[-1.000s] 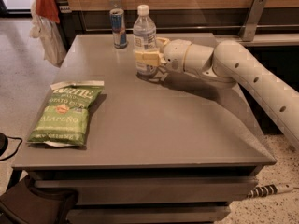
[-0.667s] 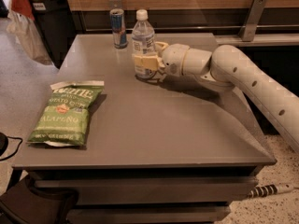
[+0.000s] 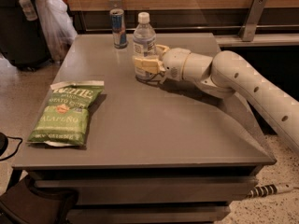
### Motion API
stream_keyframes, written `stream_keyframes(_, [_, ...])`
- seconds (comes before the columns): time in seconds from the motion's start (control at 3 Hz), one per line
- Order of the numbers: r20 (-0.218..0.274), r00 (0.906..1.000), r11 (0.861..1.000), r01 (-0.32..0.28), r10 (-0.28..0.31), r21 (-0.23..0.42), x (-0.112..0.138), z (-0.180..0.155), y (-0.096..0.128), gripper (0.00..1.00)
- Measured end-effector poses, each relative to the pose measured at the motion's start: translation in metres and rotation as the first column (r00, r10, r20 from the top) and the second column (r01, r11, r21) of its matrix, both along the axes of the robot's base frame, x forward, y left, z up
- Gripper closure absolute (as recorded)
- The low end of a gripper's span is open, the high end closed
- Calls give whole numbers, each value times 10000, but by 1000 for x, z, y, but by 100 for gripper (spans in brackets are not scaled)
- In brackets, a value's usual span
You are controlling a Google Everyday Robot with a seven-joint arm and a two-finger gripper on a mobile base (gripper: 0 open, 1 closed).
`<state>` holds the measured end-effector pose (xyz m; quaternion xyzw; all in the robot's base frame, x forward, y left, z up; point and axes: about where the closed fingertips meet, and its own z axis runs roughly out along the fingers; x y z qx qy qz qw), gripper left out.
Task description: Place blue plastic bottle upright
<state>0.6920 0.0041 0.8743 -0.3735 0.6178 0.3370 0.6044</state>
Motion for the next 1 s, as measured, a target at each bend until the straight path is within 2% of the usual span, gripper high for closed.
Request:
stream_keyframes(0.33, [0, 10000, 10000, -2, 2, 0, 0, 1, 0, 66])
stream_keyframes(1.0, [0, 10000, 10000, -6, 6, 1, 0, 1, 0, 19])
